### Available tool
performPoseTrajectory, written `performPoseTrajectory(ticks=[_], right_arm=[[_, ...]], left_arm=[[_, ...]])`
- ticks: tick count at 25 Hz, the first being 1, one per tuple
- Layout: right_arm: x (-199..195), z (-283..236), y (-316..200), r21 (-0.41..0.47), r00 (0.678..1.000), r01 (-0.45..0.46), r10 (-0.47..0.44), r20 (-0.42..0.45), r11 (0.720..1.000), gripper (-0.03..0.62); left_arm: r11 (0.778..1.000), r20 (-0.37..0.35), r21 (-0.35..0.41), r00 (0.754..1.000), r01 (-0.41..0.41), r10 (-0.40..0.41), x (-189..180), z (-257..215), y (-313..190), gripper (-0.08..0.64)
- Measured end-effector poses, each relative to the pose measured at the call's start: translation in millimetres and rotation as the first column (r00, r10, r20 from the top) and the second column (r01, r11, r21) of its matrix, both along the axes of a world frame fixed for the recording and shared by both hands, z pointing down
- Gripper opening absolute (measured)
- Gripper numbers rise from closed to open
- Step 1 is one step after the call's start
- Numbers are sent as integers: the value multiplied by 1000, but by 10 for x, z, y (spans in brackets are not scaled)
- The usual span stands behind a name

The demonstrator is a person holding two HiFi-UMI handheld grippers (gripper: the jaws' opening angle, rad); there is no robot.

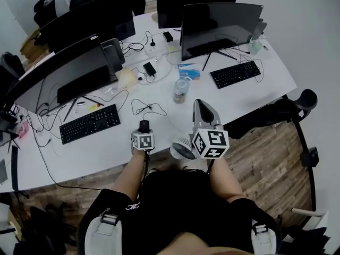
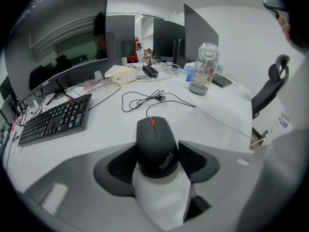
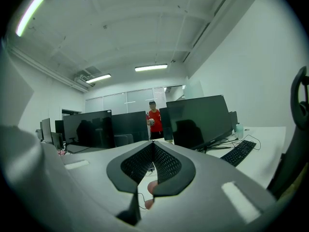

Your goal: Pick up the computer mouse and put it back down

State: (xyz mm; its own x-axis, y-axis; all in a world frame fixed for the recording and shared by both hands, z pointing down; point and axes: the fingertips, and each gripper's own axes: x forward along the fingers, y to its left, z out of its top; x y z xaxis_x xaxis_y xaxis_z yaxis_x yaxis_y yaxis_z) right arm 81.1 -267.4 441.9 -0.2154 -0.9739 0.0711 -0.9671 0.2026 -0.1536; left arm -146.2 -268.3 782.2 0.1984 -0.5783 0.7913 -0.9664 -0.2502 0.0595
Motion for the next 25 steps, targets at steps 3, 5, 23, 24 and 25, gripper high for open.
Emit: performPoseTrajectory(ticks=[3,5,23,24,25], right_arm=[[-37,-19,15,4,1000,11,-11,-6,1000,0],[-68,-21,22,7,1000,19,-19,-11,1000,0],[-348,5,25,13,994,112,-112,18,994,0],[-352,3,31,15,993,114,-115,21,993,0],[-356,0,41,16,993,117,-118,23,993,0]], left_arm=[[1000,-8,-2,1000,9,-9,3,-6,11,318],[1000,-3,3,1000,22,-22,-45,-21,33,316],[924,-119,342,983,170,-137,-418,-1662,-20,313],[915,-125,365,983,173,-136,-423,-1787,-16,313],[905,-132,387,982,177,-136,-424,-1912,-4,313]])
